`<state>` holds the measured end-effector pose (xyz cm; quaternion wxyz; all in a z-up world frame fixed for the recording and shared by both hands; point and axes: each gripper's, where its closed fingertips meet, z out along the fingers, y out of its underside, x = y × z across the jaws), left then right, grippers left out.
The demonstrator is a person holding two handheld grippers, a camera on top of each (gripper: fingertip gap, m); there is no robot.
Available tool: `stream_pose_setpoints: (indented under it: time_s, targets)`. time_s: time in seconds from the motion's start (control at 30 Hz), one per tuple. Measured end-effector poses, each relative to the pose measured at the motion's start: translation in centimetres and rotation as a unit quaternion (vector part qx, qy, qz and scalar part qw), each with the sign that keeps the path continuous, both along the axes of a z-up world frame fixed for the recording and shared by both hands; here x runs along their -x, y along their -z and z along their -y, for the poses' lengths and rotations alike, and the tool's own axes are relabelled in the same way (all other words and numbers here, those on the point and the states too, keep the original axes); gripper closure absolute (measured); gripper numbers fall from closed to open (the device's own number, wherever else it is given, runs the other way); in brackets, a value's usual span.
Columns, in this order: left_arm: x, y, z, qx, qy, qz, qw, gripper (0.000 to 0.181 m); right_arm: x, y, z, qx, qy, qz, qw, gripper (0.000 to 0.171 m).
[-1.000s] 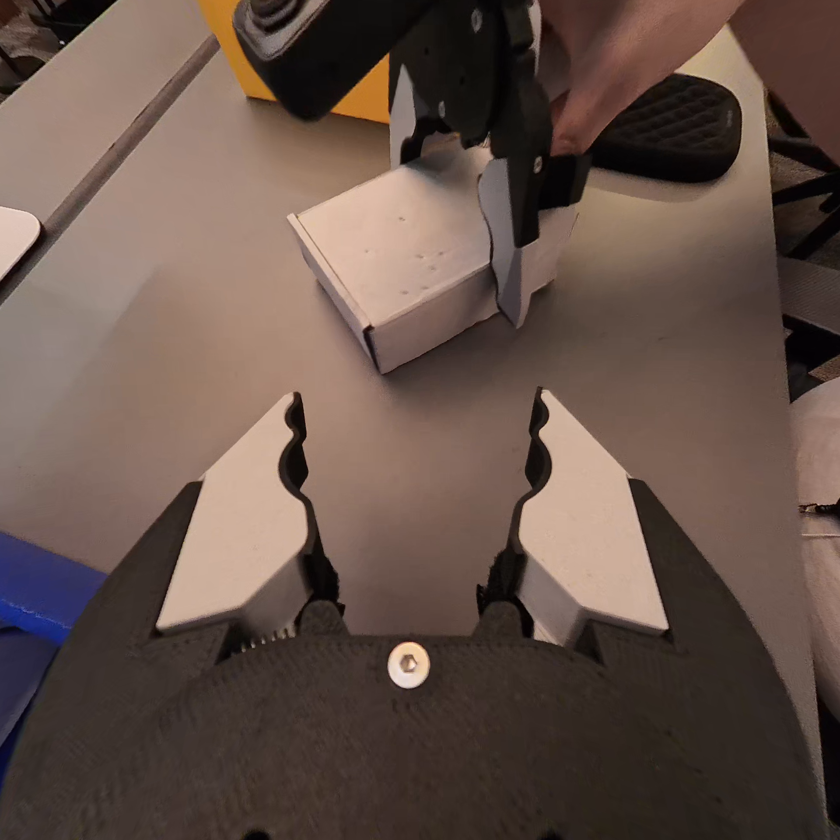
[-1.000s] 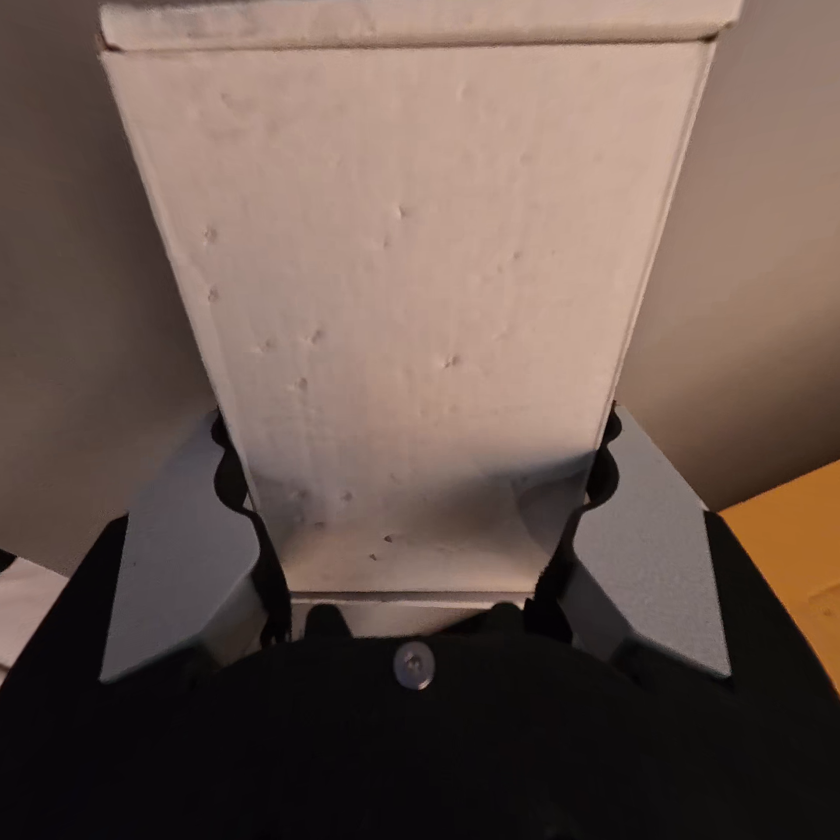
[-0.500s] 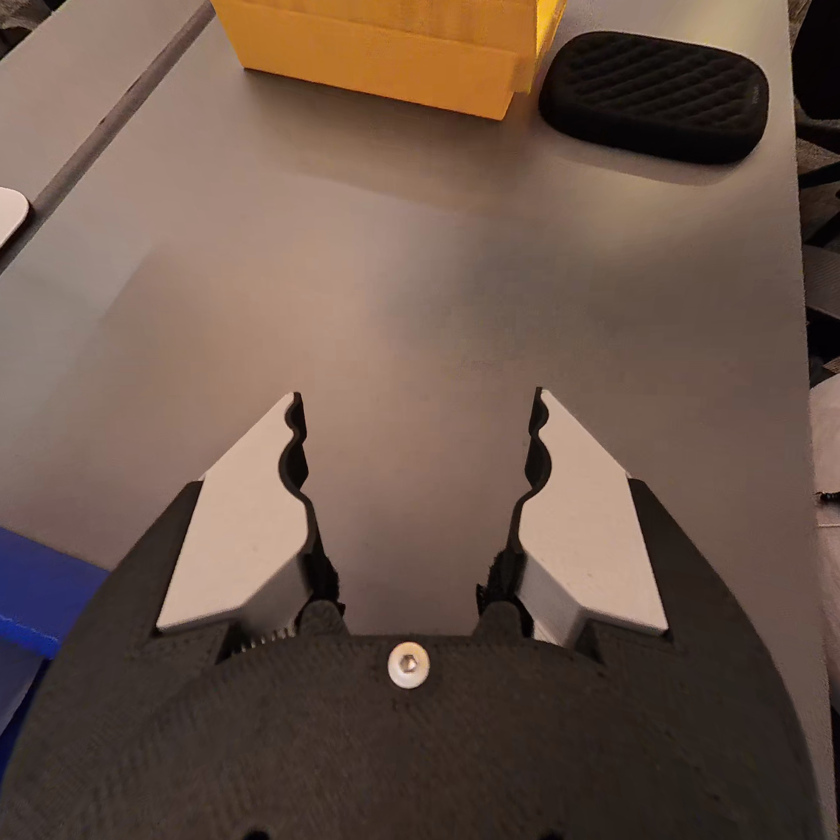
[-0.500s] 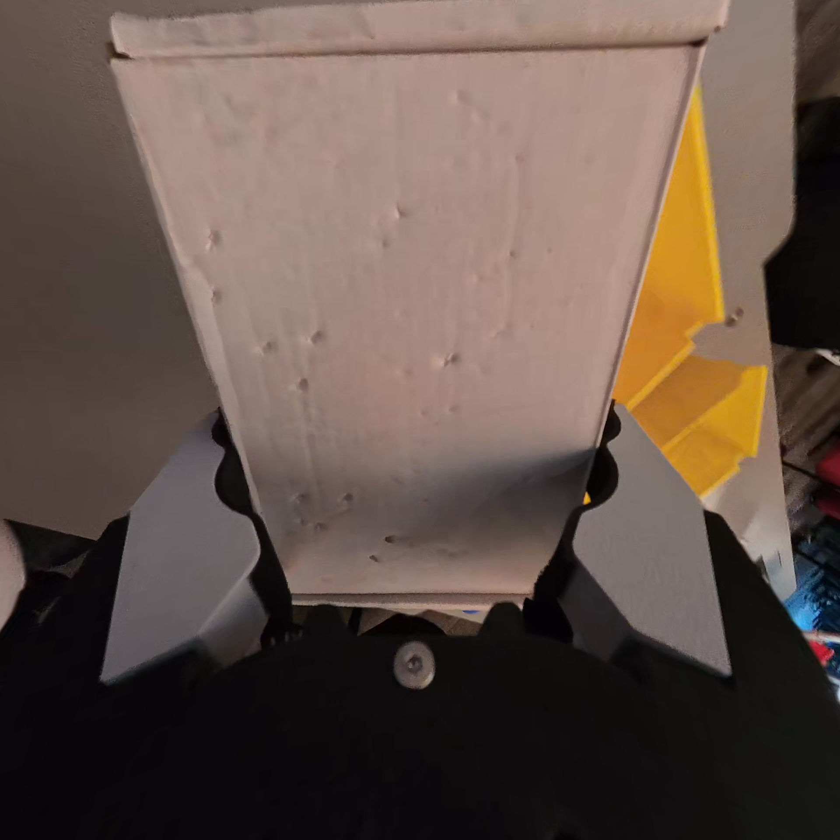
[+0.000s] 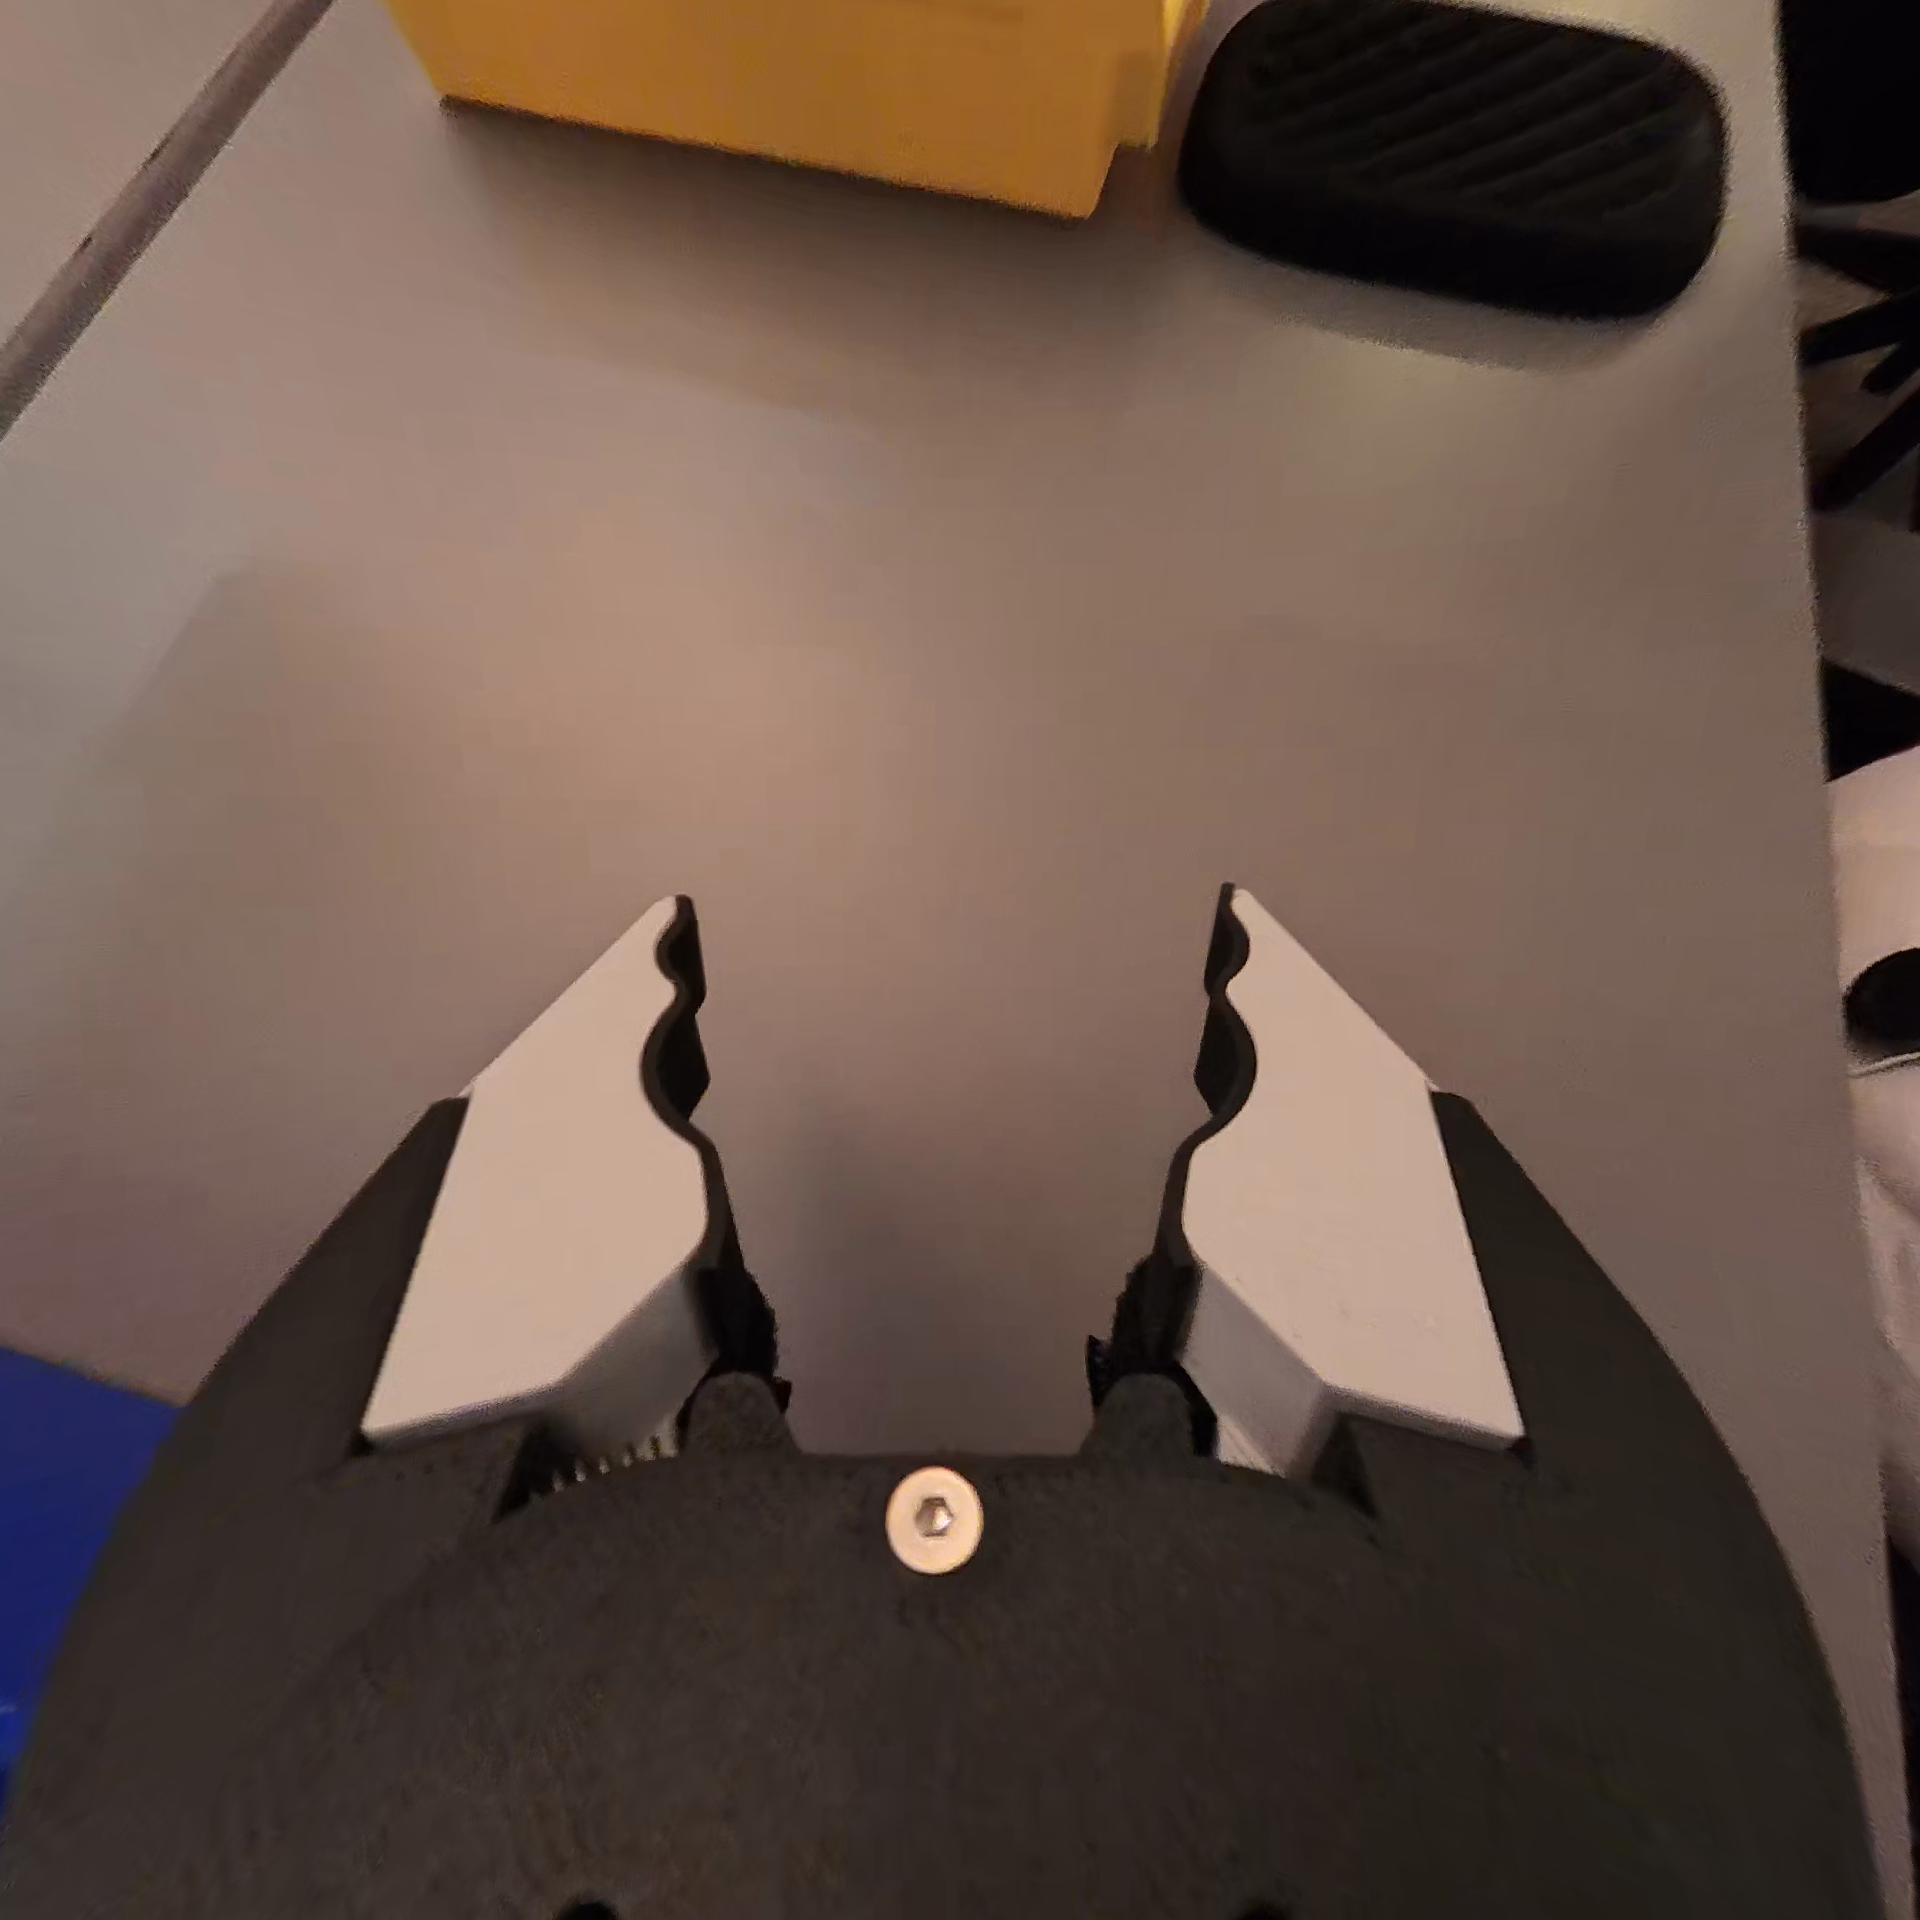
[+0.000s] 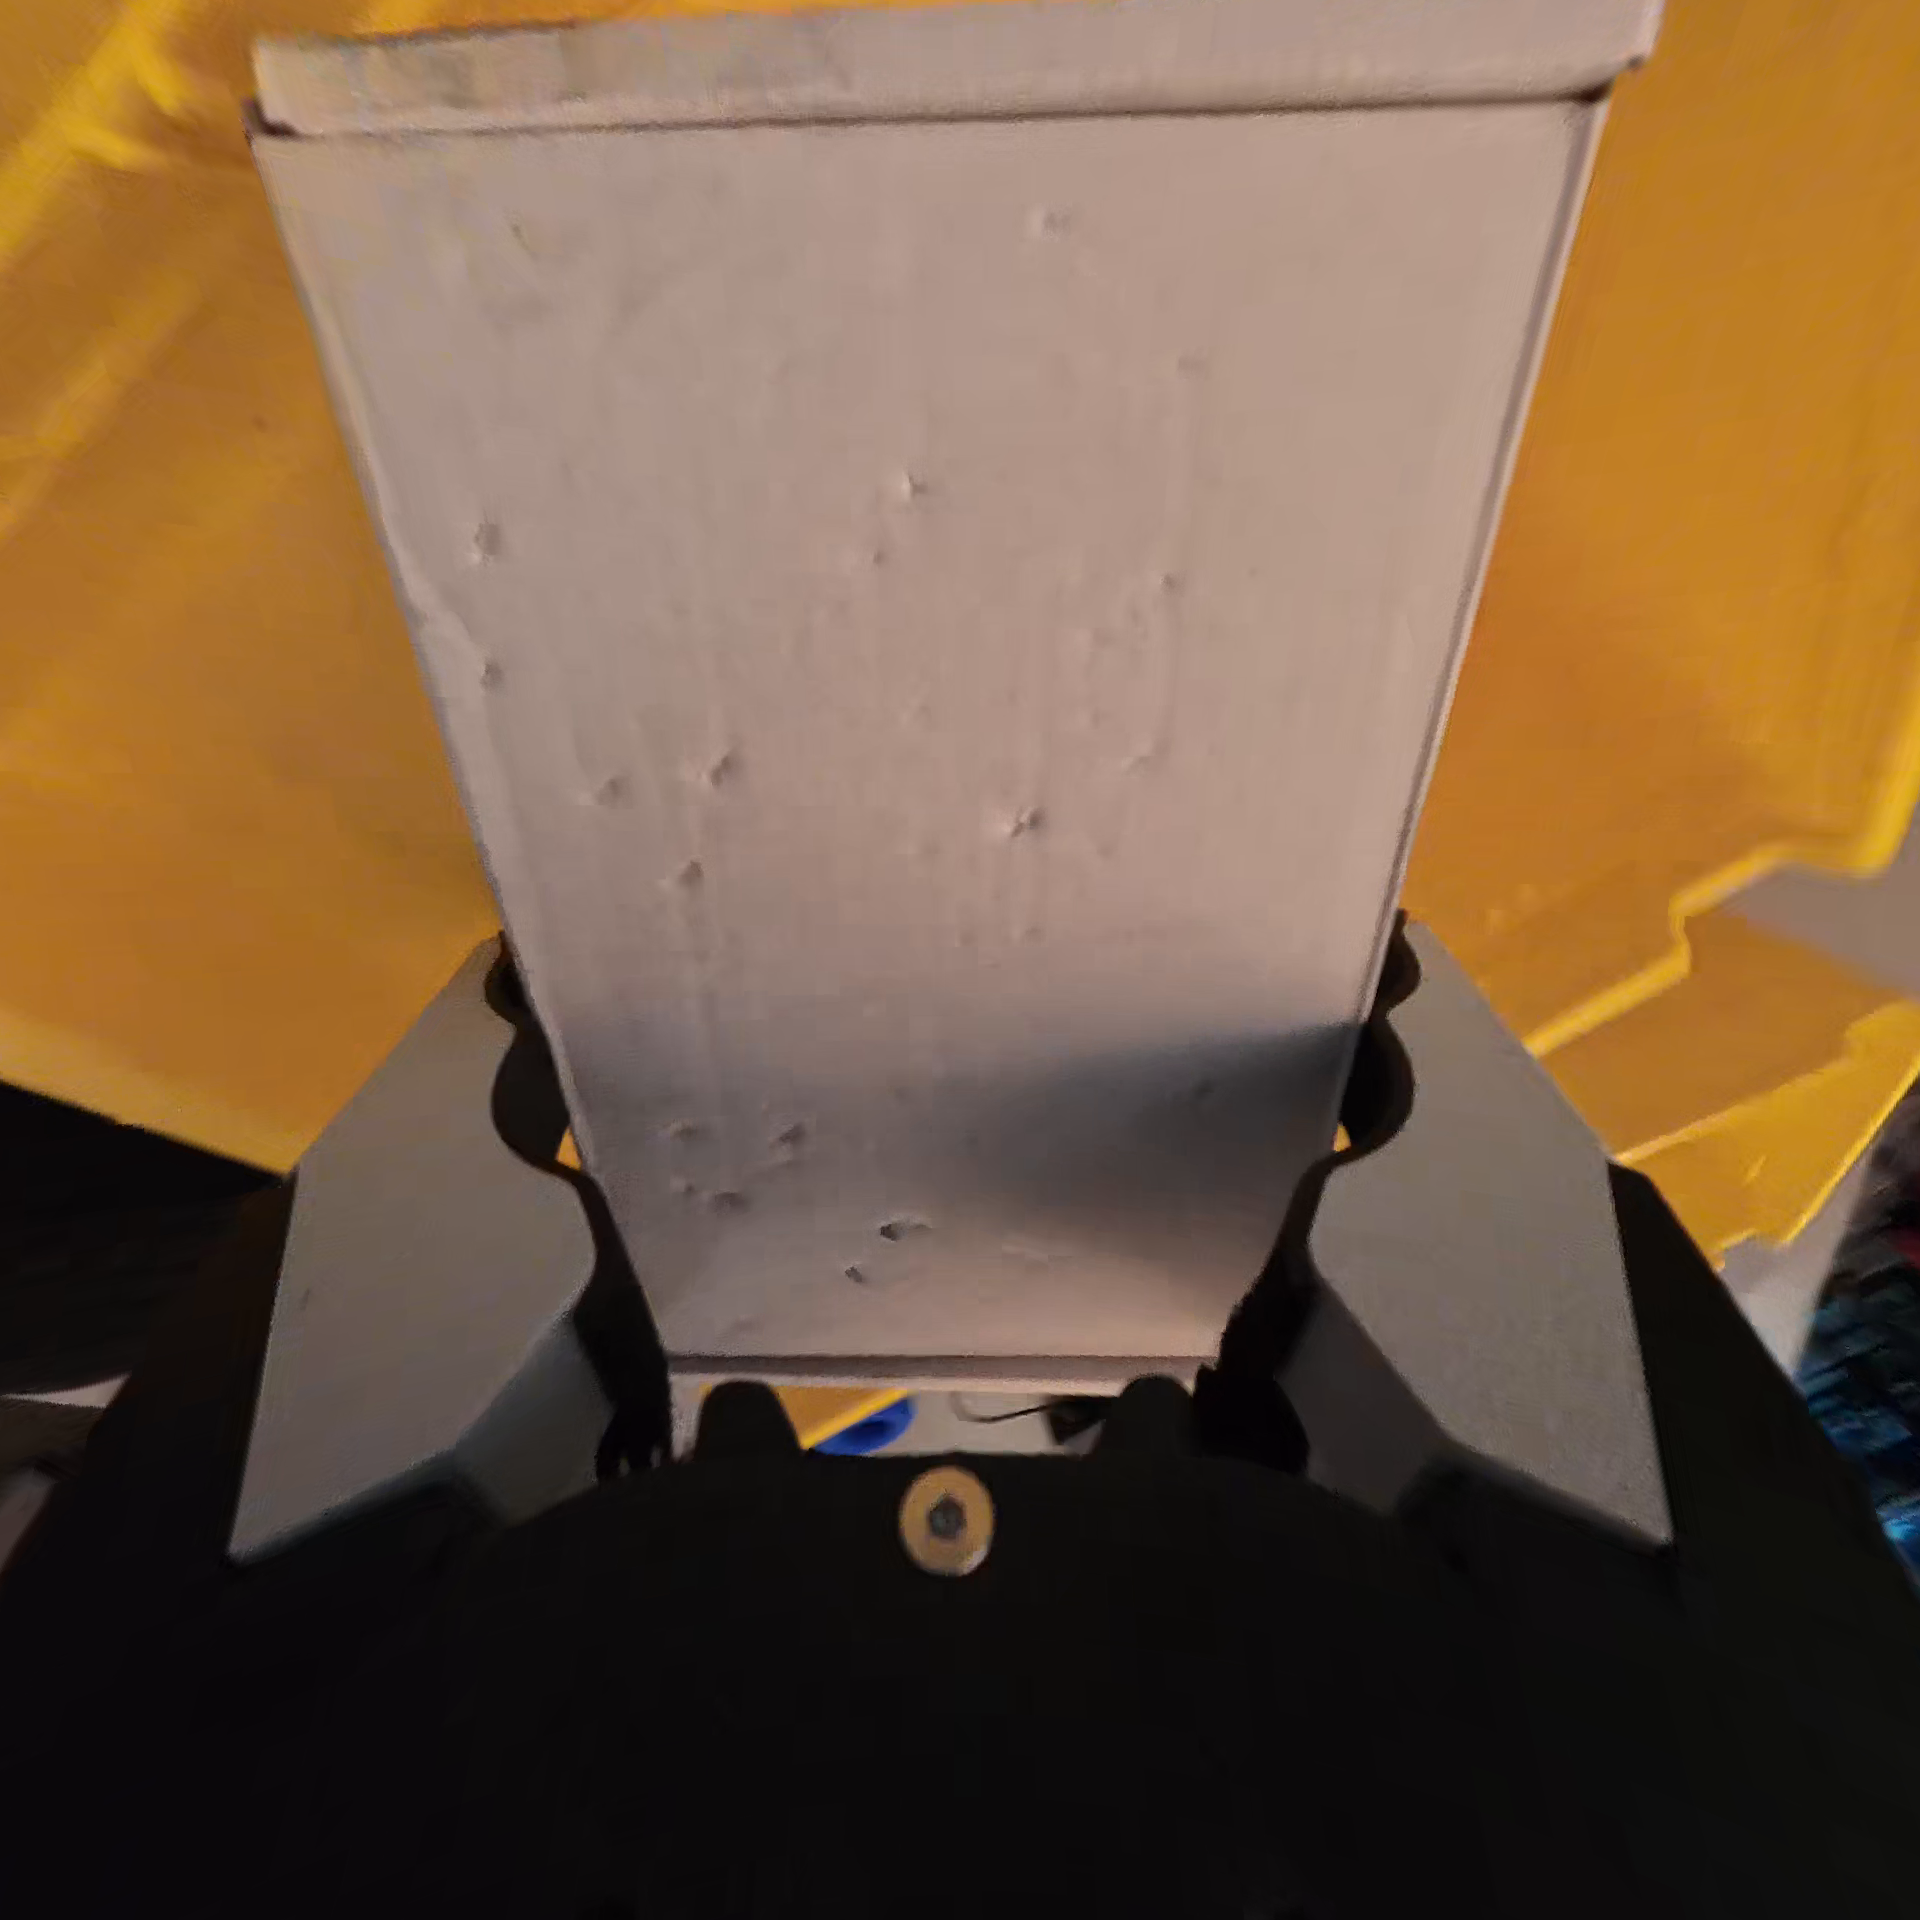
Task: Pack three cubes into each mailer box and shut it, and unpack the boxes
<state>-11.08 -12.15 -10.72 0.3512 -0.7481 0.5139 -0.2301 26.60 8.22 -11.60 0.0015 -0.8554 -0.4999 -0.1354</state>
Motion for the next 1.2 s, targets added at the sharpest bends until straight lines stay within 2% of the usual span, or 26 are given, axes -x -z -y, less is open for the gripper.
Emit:
stream_pose_setpoints:
  time_s: [0.1, 0.13, 0.23, 0.4, 0.43, 0.63, 0.7, 0.83, 0.93, 1.07, 1.2]
  targets:
    - [-0.8, -0.3, 0.5, 0.005, 0.014, 0.015, 1.0, 0.085, 0.3, 1.5, -1.9, -0.011, -0.136, 0.025, 0.99, 0.021]
    - [-0.8, -0.1, 0.5, 0.005, 0.014, 0.01, 1.0, 0.085, 0.4, 1.6, -2.7, -0.023, -0.183, 0.037, 0.982, 0.032]
    - [-0.8, 0.6, 0.5, 0.008, 0.016, -0.004, 1.0, 0.084, 0.5, 2.6, -3.8, -0.02, -0.234, 0.064, 0.97, 0.032]
    - [-0.9, 1.4, 0.6, 0.018, 0.021, -0.016, 0.999, 0.083, 0.9, 2.3, -6.1, -0.047, -0.238, 0.067, 0.968, 0.033]
    - [-0.9, 1.5, 0.7, 0.019, 0.022, -0.018, 0.999, 0.083, 0.9, 2.2, -6.2, -0.049, -0.235, 0.064, 0.969, 0.041]
    - [-1.3, 1.2, 1.1, 0.014, 0.03, -0.018, 0.999, 0.083, -0.2, 1.9, -5.7, -0.052, -0.21, 0.057, 0.975, 0.043]
    - [-1.4, 1.0, 1.2, 0.01, 0.032, -0.015, 0.999, 0.083, 0.1, 1.5, -5.4, -0.066, -0.196, 0.028, 0.978, 0.044]
    - [-1.7, 0.6, 1.4, 0.005, 0.036, -0.009, 0.999, 0.083, 2.2, 0.7, -4.6, -0.106, -0.189, -0.073, 0.974, 0.068]
    - [-1.9, 0.8, 1.4, 0.006, 0.039, -0.01, 0.999, 0.083, 0.8, 1.2, -5.1, -0.126, -0.206, -0.009, 0.97, 0.055]
    - [-1.9, 1.2, 1.4, 0.01, 0.039, -0.017, 0.999, 0.083, 2.9, 0.9, -6.4, -0.146, -0.211, -0.024, 0.966, 0.039]
    - [-1.7, 1.6, 1.2, 0.016, 0.035, -0.022, 0.999, 0.083, 3.1, 2.6, -5.6, -0.07, -0.187, -0.026, 0.979, 0.04]
